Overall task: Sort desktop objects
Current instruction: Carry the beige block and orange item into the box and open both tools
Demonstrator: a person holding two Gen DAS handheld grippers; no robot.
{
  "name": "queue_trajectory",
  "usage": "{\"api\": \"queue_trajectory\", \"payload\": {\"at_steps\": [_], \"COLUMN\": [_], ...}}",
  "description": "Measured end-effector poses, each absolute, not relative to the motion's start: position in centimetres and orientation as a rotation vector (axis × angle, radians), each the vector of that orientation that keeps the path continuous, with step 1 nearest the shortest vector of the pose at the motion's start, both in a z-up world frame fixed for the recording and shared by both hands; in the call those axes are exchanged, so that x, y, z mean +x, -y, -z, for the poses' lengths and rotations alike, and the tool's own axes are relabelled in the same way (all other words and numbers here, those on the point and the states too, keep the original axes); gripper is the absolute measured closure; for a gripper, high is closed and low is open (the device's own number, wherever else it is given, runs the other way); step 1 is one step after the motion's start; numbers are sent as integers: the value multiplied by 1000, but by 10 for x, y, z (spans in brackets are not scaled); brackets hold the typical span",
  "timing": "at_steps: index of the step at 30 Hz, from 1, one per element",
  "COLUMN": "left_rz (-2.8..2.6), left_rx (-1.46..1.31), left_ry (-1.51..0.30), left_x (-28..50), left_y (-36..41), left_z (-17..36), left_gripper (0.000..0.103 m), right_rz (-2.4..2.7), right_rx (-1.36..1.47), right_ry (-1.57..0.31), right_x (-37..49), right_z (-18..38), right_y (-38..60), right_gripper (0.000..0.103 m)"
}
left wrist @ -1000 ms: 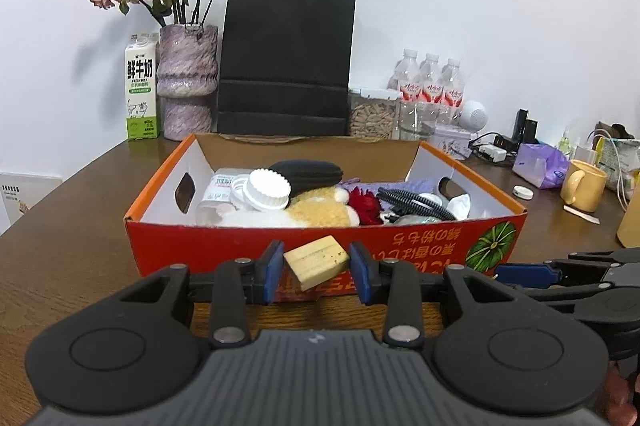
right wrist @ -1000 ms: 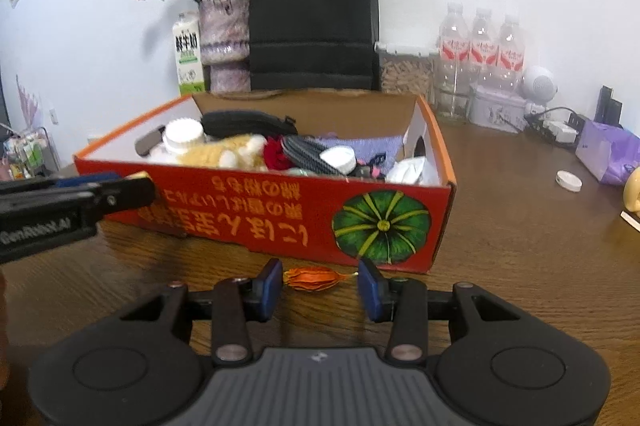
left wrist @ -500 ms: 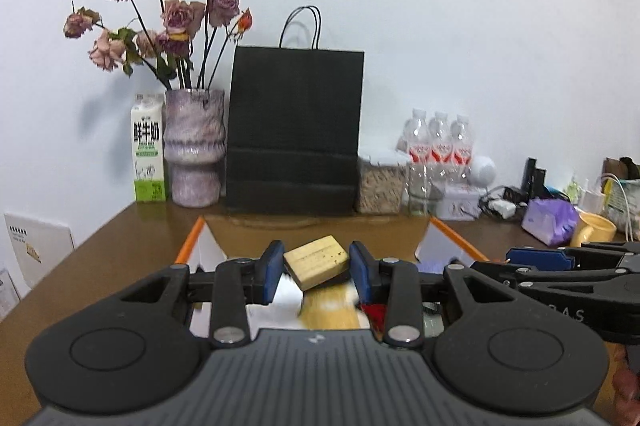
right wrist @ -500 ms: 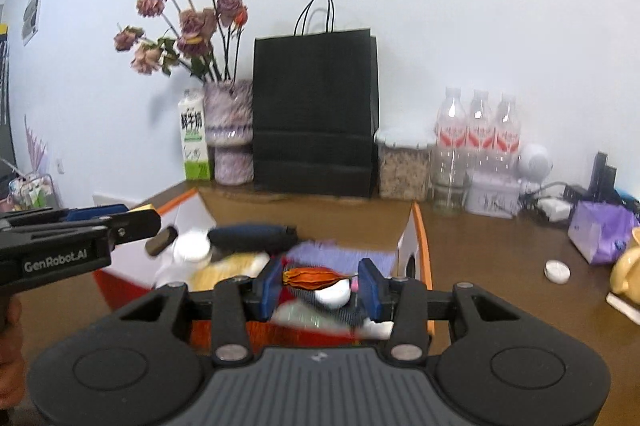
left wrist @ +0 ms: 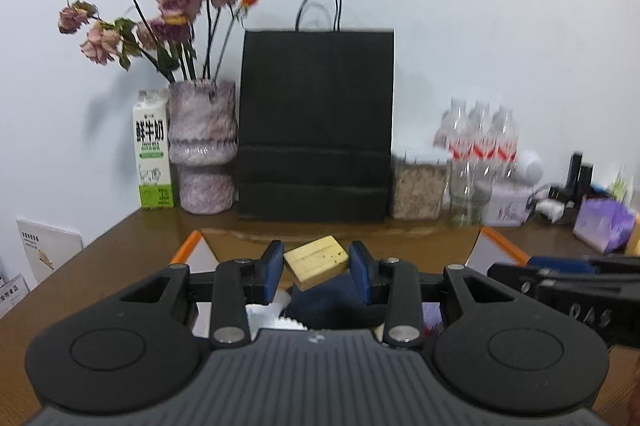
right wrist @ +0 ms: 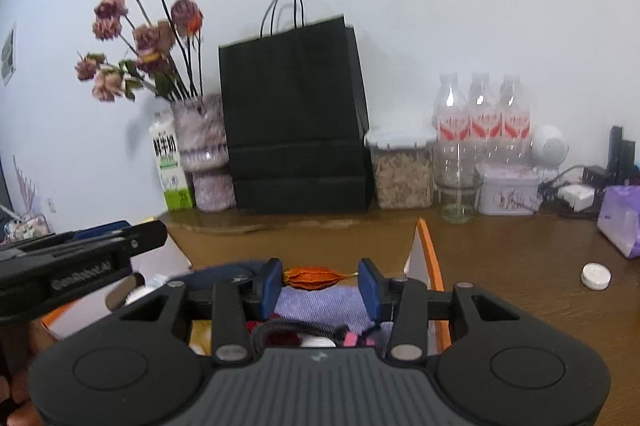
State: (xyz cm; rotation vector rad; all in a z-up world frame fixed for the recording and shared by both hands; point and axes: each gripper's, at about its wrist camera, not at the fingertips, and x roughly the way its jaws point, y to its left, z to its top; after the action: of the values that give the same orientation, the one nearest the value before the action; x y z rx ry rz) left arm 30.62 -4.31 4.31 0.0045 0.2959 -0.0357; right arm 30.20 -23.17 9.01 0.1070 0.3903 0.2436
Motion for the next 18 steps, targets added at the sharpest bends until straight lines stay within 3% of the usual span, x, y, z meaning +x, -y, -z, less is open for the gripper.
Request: {"api": "queue_trajectory", "payload": {"at_steps": [6,7,8,9,10,11,14,16,18], "left_rz": [29,21,10,3,-2,-9,-47,-39,-34], "left_rx": [23,26,34,43,50,54,53,48,50], "left_ry": [-288,-273,-257,-237,-210,-178,-98,-102,-113], "left_x": [307,305,301,298,294,289,275,271,269], "left_y": [48,49,49,49,48,47,43,40,40], "left_z": [-36,-36,-37,-37,-39,-40,-45,-48,-49], "left_gripper": [65,57,40,31,12,4,0,0,0], "right_rz": [-234,-236,-237,-234,-231,-230,-198,-190,-180], "right_rx": [108,103,98,93,91,90,92,92,96], "right_ry": [-419,-419,-419,-416,-407,-396,-347,-316,-292], "right_x": [308,307,306,304,300,297,286,280,273], "right_z": [-80,-80,-79,-79,-79,-80,-85,-90,-94], "right_y": [232,231,229,229,228,228,230,231,231], "right_gripper": [63,63,62,62,58,44,11,0,0]}}
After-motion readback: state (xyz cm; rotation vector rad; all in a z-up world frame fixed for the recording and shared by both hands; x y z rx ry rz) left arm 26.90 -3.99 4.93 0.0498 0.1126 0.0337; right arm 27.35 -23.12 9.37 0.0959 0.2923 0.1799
